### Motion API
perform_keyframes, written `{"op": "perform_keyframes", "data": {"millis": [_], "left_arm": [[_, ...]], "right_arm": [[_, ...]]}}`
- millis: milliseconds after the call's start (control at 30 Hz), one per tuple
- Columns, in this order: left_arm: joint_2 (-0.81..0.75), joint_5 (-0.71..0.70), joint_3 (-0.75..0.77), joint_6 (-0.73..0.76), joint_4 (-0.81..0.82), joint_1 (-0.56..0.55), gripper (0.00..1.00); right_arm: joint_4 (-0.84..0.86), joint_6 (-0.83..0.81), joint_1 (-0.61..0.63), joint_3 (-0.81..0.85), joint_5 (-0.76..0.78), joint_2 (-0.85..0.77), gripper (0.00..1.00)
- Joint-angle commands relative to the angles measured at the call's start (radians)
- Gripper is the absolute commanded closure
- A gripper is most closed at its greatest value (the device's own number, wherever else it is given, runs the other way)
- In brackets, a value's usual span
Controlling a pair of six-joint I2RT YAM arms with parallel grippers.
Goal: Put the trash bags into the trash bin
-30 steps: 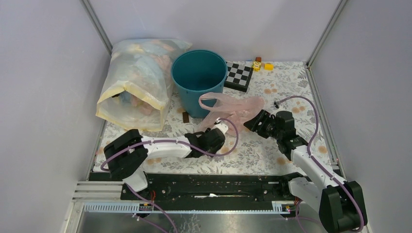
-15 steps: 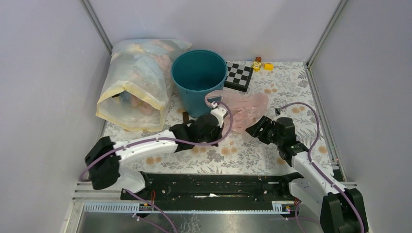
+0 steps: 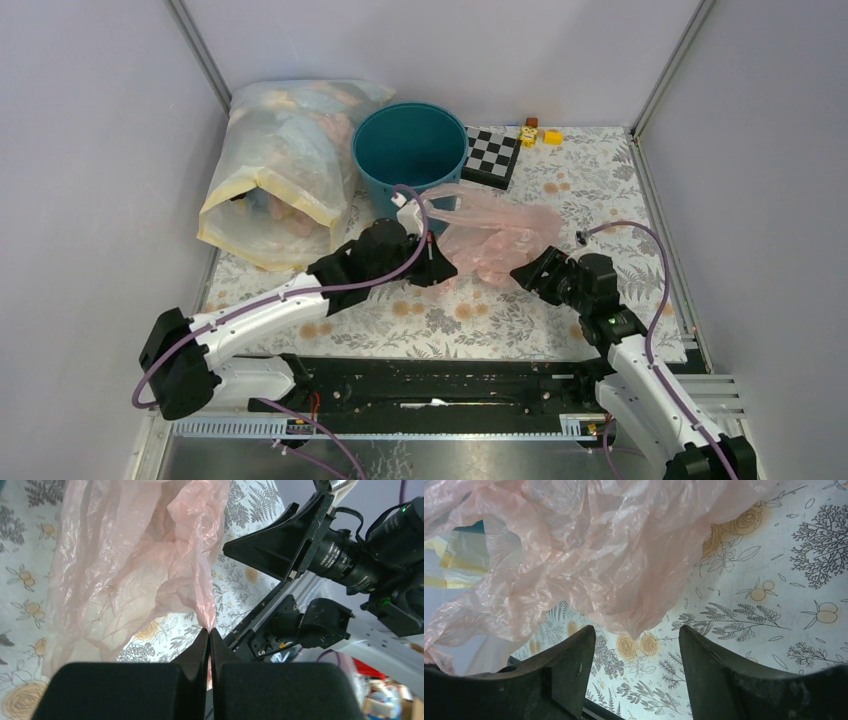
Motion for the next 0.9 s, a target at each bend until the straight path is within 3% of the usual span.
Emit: {"op": "perform_keyframes", "data": {"millis": [0, 133, 300, 567, 700, 833, 867], "left_arm": [[-0.076, 0.14, -0.076, -0.135, 0.173, 0.061, 1.0], [-0.084, 0.164, -0.1, -0.146, 0.184, 0.083, 1.0], [-0.087, 0.172, -0.136, -0.159, 0.211, 0.086, 1.0], [-0.088, 0.177, -0.144, -0.161, 0.203, 0.091, 1.0], [-0.099, 0.178, -0.149, -0.156, 0.19, 0.099, 1.0], [-0.161, 0.158, -0.145, -0.121, 0.126, 0.141, 1.0], [-0.187, 0.138, -0.141, -0.105, 0.079, 0.161, 1.0]], "right_arm": [[-0.032, -0.044, 0.008, 0.028, -0.051, 0.016, 0.31], [0.047, -0.058, 0.007, 0.004, -0.139, 0.068, 0.28], [0.158, -0.063, 0.018, -0.035, -0.2, 0.127, 0.12], [0.31, -0.071, 0.042, -0.022, -0.177, 0.301, 0.3], [0.331, -0.062, 0.044, 0.007, -0.144, 0.354, 0.56], [0.218, -0.067, 0.044, 0.044, -0.044, 0.336, 0.99], [0.171, -0.069, 0.044, 0.051, 0.004, 0.313, 1.0]]}}
